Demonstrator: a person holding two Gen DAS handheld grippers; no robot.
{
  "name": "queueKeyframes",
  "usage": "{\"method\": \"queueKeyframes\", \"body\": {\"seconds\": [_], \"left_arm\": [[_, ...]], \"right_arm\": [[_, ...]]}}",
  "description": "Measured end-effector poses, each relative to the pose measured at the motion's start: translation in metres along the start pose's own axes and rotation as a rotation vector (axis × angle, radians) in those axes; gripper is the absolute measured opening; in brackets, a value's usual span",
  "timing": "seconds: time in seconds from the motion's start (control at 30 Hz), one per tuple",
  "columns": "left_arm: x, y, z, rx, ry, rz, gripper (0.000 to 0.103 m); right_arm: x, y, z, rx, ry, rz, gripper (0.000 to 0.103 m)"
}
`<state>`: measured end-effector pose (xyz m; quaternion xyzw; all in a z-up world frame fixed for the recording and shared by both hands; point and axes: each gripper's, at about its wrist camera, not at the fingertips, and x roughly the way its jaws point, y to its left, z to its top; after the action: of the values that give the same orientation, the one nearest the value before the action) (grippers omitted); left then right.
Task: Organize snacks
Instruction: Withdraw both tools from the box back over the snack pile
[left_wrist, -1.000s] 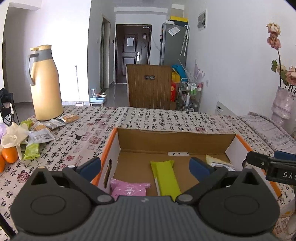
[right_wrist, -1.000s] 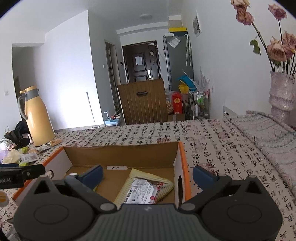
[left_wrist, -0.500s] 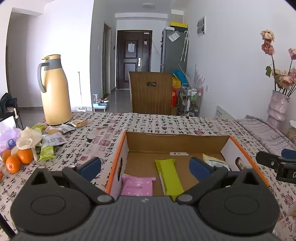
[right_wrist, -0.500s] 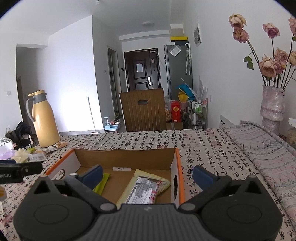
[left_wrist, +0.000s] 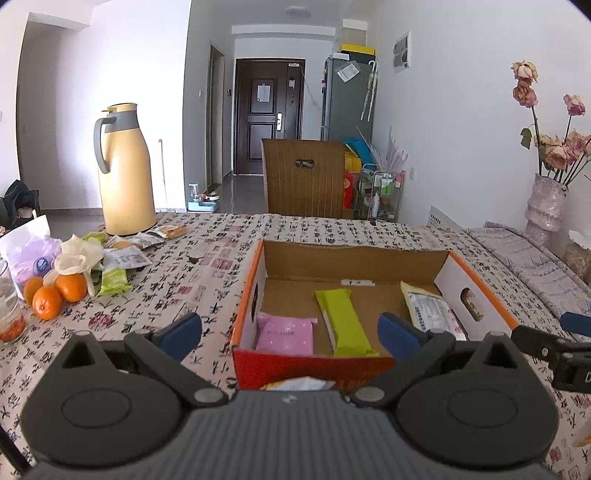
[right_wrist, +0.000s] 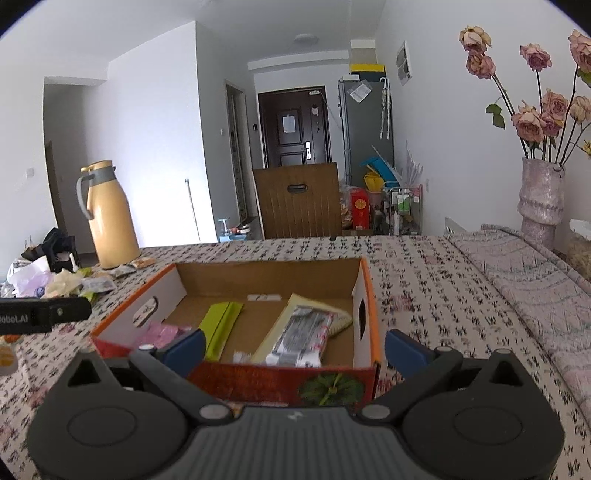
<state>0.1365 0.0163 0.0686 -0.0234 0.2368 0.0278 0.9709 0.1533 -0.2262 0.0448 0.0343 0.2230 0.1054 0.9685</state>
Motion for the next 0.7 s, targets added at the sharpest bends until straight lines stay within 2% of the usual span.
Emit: {"method": "queueKeyframes", "body": {"seconds": [0.3, 0.43, 0.7], "left_arm": [[-0.012, 0.01, -0.021, 0.017, 0.021, 0.002, 0.103], [-0.009, 0.016, -0.037, 0.027, 0.054, 0.013, 0.103], [-0.015, 0.029, -0.068, 0.012, 0.095, -0.023, 0.103]], "right_arm": [[-0.016, 0.004, -0.028, 0.003, 0.048, 0.014, 0.103], [-0.018, 0.007, -0.044, -0.008, 0.088, 0.019, 0.103], [-0.022, 0.023, -0.072, -0.071, 0.151, 0.029, 0.103]]}}
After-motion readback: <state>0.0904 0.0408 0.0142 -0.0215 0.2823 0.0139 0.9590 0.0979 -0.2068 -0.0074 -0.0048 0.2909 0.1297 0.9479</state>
